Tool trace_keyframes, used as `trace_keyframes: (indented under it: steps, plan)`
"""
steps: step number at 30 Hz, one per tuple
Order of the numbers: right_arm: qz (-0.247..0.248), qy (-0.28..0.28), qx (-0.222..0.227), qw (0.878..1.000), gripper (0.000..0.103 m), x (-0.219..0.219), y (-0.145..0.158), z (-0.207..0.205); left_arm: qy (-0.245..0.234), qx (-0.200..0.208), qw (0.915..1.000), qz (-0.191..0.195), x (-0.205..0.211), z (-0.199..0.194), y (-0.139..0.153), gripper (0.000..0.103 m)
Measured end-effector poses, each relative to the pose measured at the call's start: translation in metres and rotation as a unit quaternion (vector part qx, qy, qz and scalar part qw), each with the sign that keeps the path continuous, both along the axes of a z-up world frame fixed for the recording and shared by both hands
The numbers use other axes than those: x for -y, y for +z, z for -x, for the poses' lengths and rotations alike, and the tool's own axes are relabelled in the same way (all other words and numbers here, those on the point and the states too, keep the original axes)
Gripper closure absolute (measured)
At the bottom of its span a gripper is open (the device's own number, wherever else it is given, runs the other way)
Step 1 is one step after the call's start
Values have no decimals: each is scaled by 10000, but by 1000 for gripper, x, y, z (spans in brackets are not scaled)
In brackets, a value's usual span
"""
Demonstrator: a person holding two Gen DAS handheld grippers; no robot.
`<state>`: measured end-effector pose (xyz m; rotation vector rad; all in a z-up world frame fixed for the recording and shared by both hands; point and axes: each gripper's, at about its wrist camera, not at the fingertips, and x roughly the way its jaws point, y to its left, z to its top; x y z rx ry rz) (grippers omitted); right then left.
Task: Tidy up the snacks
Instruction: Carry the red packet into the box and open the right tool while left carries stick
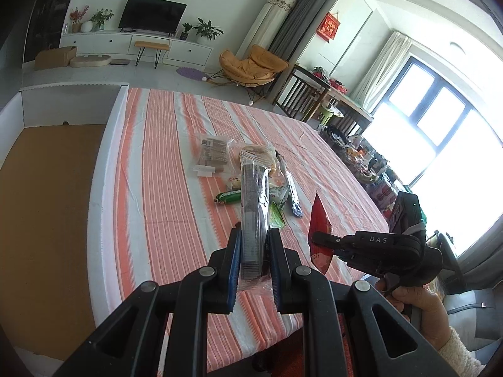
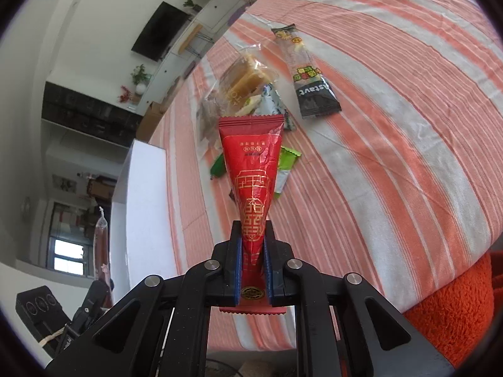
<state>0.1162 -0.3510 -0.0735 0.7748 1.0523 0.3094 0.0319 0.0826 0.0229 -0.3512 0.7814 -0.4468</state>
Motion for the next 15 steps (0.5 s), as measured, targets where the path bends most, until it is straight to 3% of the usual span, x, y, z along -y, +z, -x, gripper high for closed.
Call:
trace_keyframes:
  steps: [4, 8, 11, 15]
  plan:
    - [-136, 630, 524, 9965, 91, -53, 51, 3, 374, 268, 9989, 92, -45, 17, 35, 86]
    - [-399, 1398, 960, 9847, 91, -120, 97, 8, 964, 396, 9945, -31, -99, 32, 56, 86]
    - [-469, 2039, 1184, 9707, 91, -177, 121, 9, 1567, 328, 9863, -408, -141, 35, 53, 86]
    - [-169, 2634, 1329, 9554, 91, -244, 126, 7, 2227, 65, 9713, -827, -185, 34, 31, 86]
